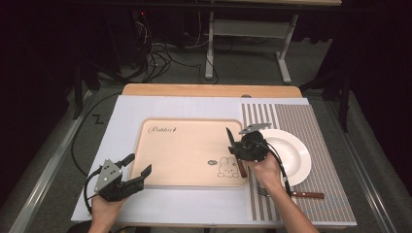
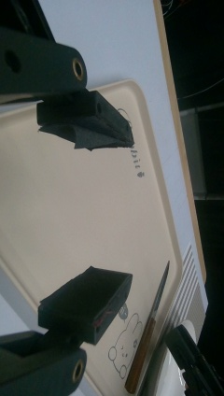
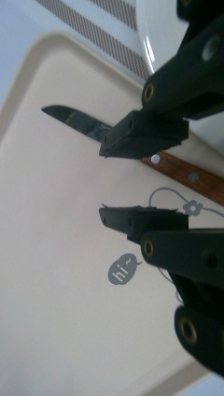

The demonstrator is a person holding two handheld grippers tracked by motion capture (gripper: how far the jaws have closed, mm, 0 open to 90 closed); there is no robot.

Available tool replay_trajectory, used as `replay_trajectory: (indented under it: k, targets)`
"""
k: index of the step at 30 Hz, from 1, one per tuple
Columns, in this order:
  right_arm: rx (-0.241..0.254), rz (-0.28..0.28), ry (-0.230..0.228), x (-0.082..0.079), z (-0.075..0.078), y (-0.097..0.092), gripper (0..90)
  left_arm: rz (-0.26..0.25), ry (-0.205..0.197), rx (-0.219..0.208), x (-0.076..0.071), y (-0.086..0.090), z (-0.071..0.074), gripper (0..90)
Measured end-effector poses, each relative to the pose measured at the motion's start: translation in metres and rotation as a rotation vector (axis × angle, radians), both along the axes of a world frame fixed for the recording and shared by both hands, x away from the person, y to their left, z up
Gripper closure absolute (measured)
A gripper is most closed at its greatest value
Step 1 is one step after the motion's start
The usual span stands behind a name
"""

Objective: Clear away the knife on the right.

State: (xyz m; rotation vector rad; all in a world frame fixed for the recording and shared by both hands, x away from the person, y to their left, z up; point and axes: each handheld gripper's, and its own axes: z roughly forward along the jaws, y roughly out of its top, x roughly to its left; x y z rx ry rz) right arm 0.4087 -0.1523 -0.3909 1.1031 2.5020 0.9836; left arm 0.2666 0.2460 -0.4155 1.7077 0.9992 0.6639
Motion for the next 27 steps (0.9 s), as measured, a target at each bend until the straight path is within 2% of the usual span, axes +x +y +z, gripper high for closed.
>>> replay_trajectory:
  k: [1,2,8,15,27]
  targets:
    - [0.000,0.000,0.000,0.000,0.000,0.000,65.7,0.000,0.000,0.000,0.000,0.000,0.000,30.0]
    - [0.010,-0.010,-0.038,-0.004,0.002,-0.006,55.5,0.001,-0.001,0.001,0.000,0.000,0.000,30.0]
    - [0.040,-0.031,-0.073,-0.012,0.004,-0.025,45.4,0.007,-0.002,0.003,0.000,0.000,0.000,30.0]
    - [0.073,-0.069,-0.124,-0.024,0.007,-0.050,43.8,0.008,-0.001,0.002,0.000,0.001,0.000,30.0]
    - [0.110,-0.085,-0.193,-0.045,0.009,-0.078,36.2,0.016,-0.005,-0.005,0.000,0.001,0.000,29.9]
